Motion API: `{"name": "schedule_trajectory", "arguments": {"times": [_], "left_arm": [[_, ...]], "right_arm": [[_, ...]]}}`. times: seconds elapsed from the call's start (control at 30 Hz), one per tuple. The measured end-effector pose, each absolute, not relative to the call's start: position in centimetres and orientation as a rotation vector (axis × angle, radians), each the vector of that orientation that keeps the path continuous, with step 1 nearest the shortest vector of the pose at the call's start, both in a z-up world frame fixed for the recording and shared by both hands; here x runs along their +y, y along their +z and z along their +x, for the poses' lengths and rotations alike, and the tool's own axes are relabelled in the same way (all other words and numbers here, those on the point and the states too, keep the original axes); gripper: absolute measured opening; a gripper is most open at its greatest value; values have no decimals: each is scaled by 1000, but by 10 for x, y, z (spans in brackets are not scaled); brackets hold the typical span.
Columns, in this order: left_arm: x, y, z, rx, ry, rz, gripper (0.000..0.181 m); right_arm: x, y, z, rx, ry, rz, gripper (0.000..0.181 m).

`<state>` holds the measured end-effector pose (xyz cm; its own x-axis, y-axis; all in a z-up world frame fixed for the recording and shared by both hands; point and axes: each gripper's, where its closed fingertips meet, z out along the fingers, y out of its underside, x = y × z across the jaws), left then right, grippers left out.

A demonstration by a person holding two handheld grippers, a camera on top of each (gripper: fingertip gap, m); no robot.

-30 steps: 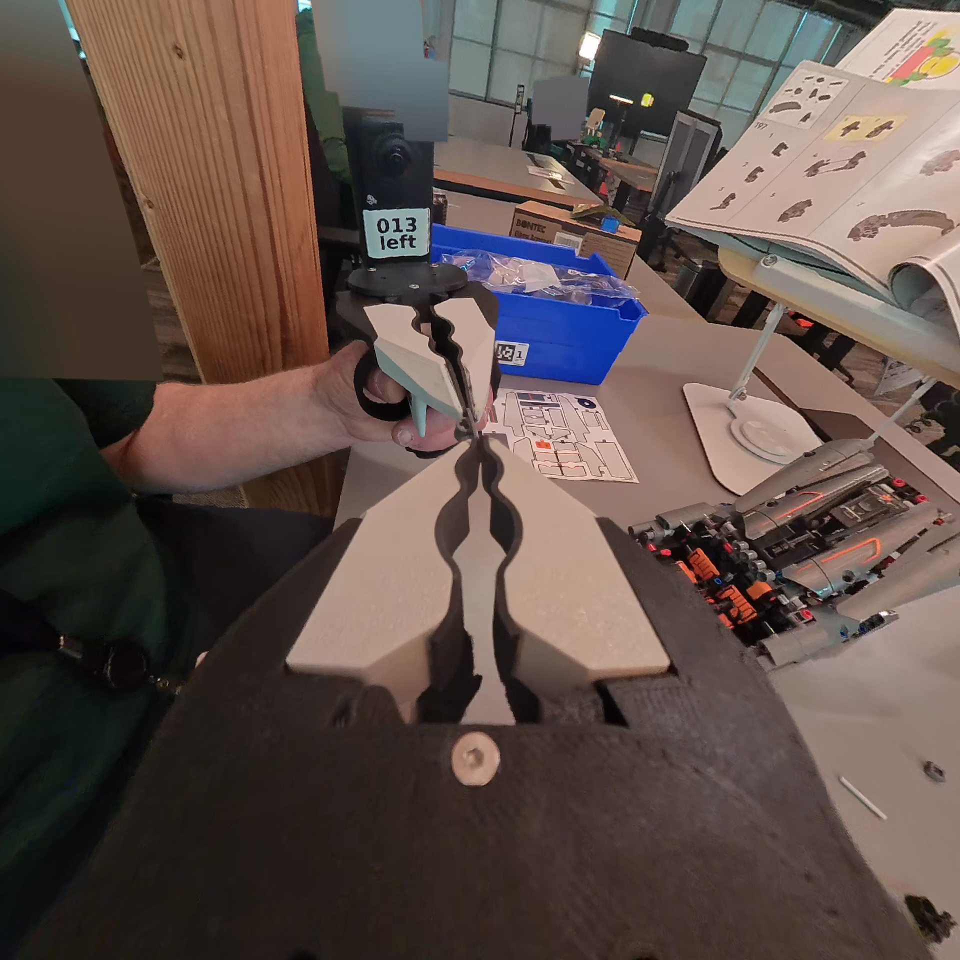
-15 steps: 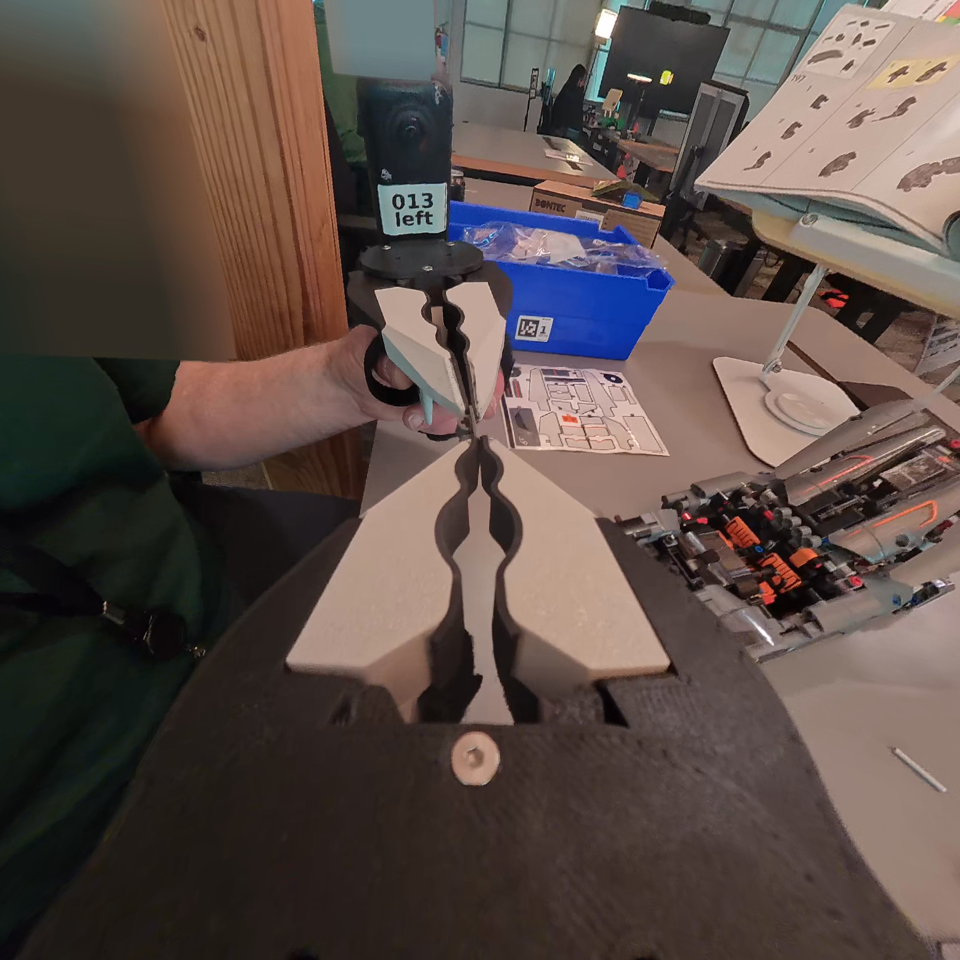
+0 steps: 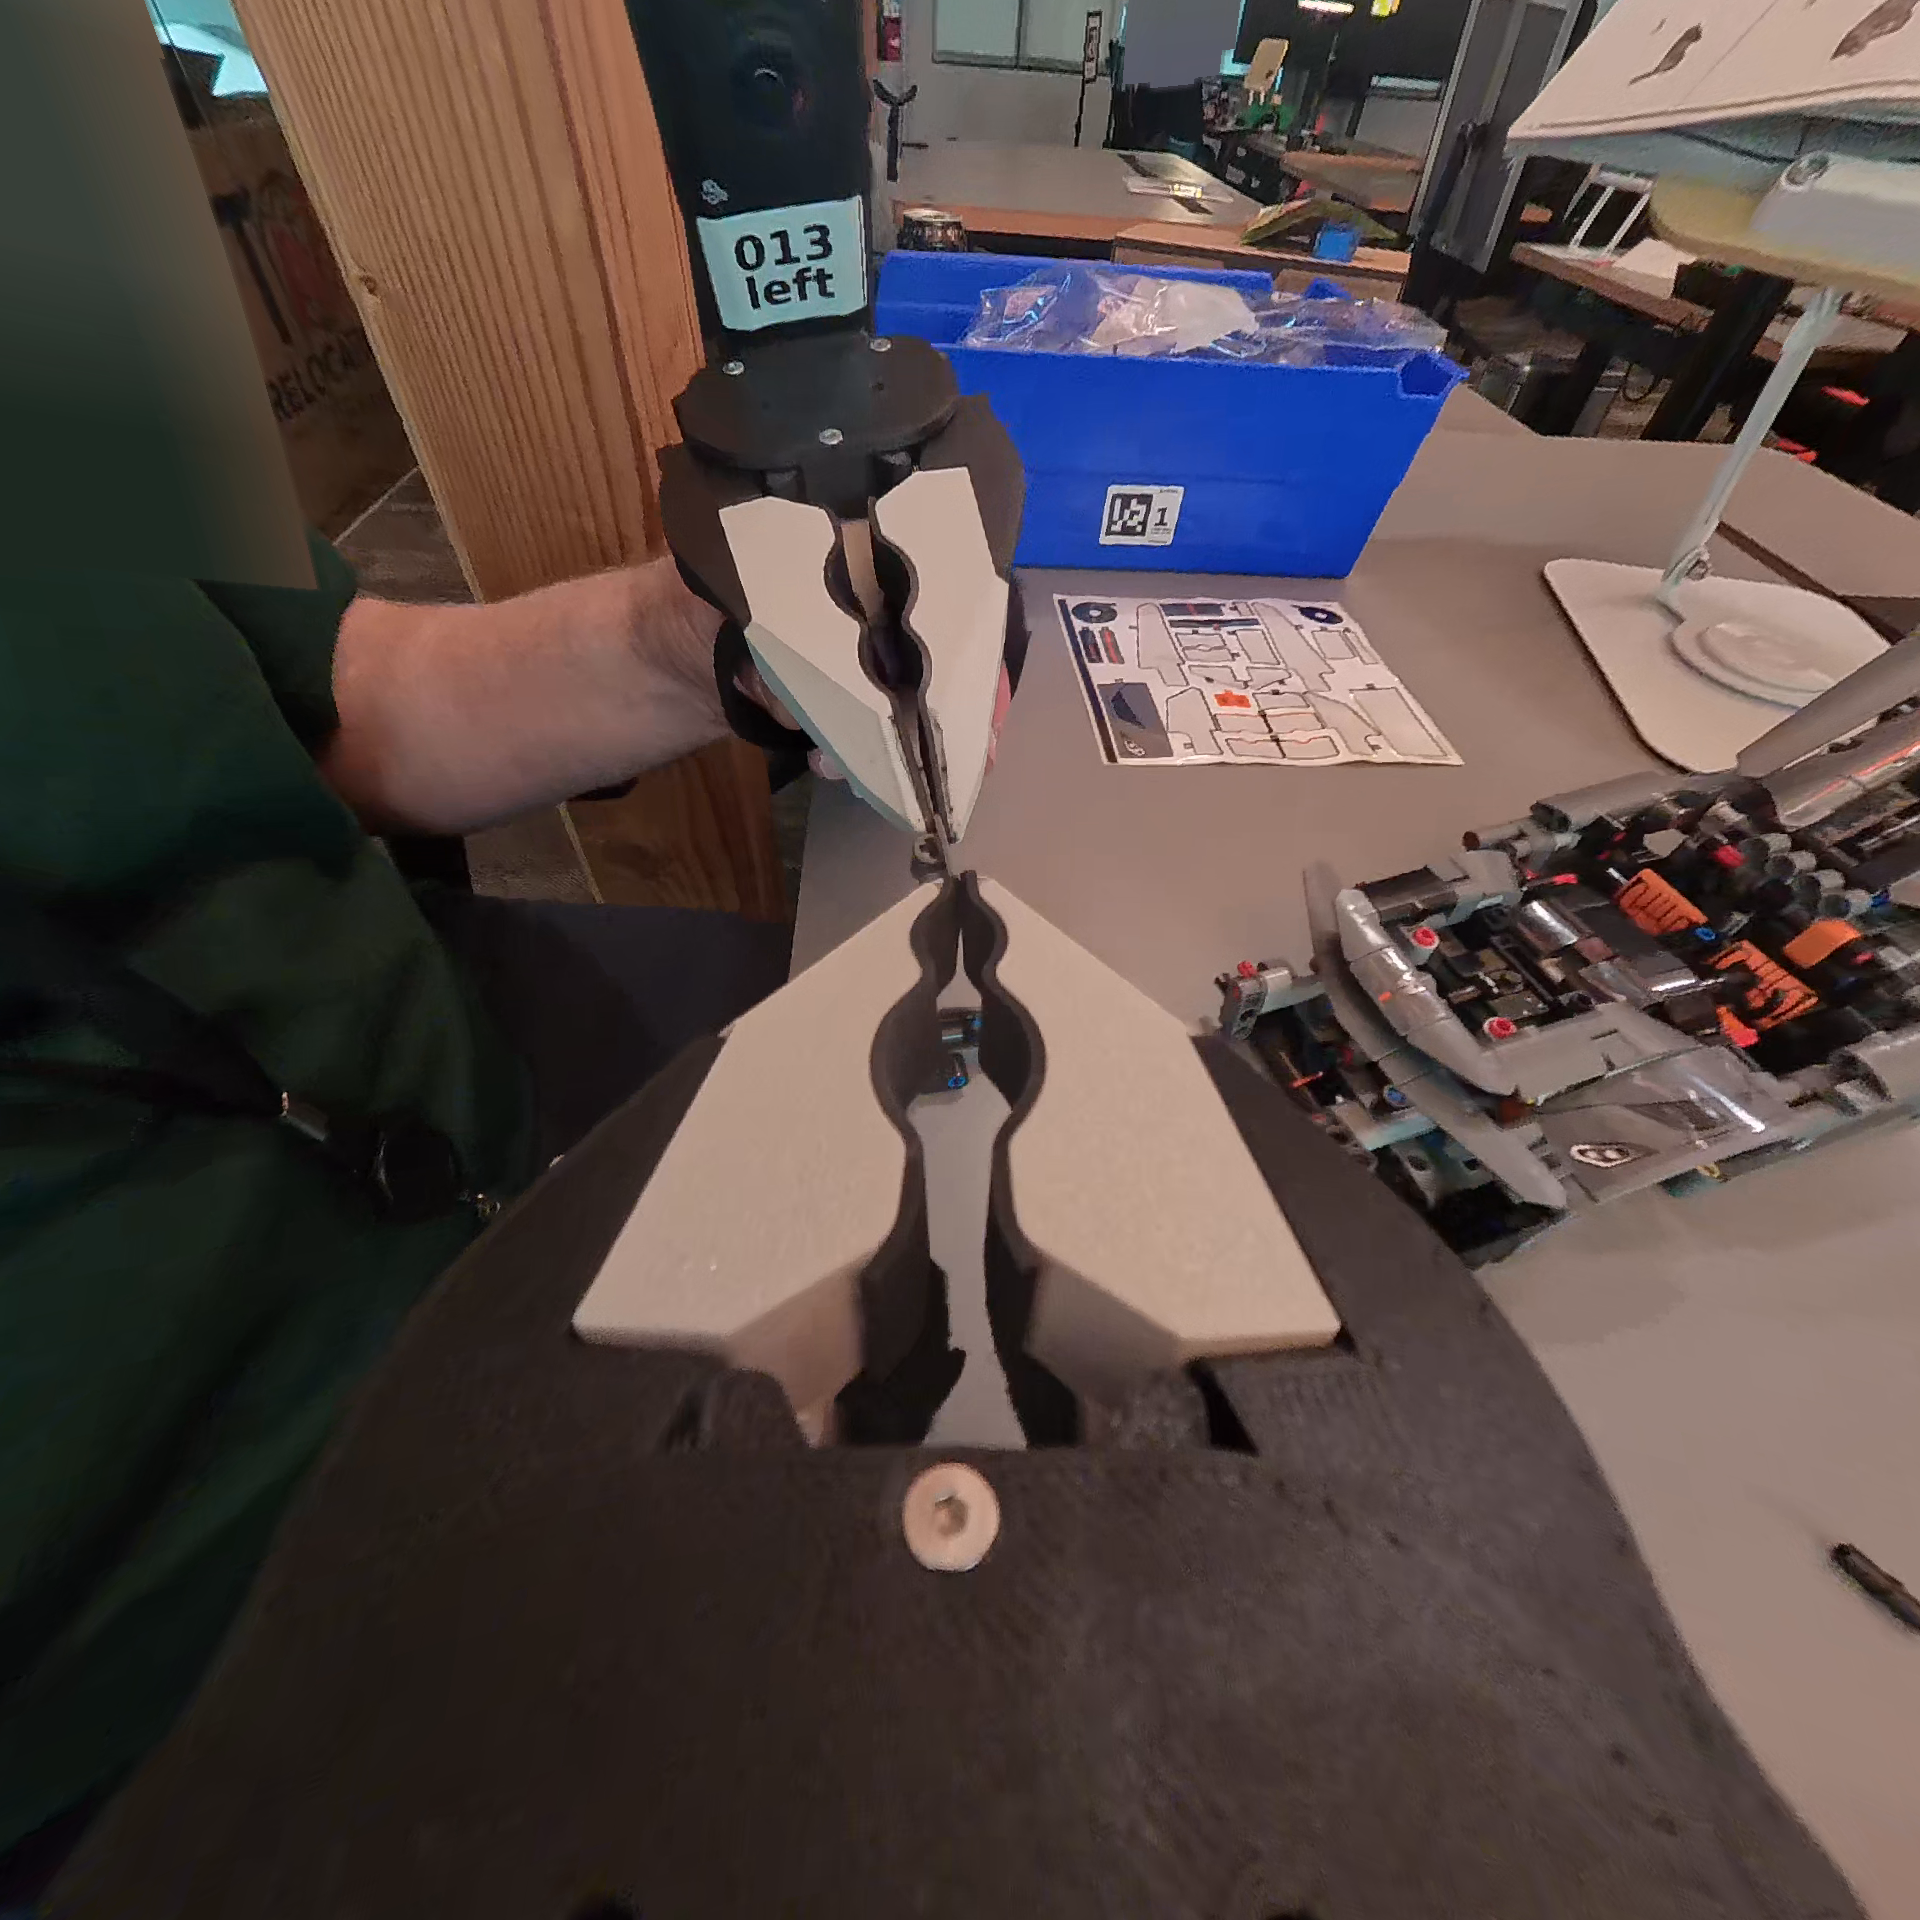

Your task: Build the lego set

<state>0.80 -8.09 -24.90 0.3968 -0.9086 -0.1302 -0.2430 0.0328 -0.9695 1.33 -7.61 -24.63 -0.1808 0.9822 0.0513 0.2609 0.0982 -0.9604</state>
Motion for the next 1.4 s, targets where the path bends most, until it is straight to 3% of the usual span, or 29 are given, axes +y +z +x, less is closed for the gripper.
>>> {"name": "schedule_trajectory", "arguments": {"times": [0.27, 1.4], "left_arm": [[-83, -276, 14, 1167, -587, -1563, 0], [-82, -293, 8, 1232, -473, -1629, 0]], "right_arm": [[-80, -260, 13, -1588, 1152, -1288, 0], [-78, -286, 13, -1683, 1040, -1340, 0]]}}
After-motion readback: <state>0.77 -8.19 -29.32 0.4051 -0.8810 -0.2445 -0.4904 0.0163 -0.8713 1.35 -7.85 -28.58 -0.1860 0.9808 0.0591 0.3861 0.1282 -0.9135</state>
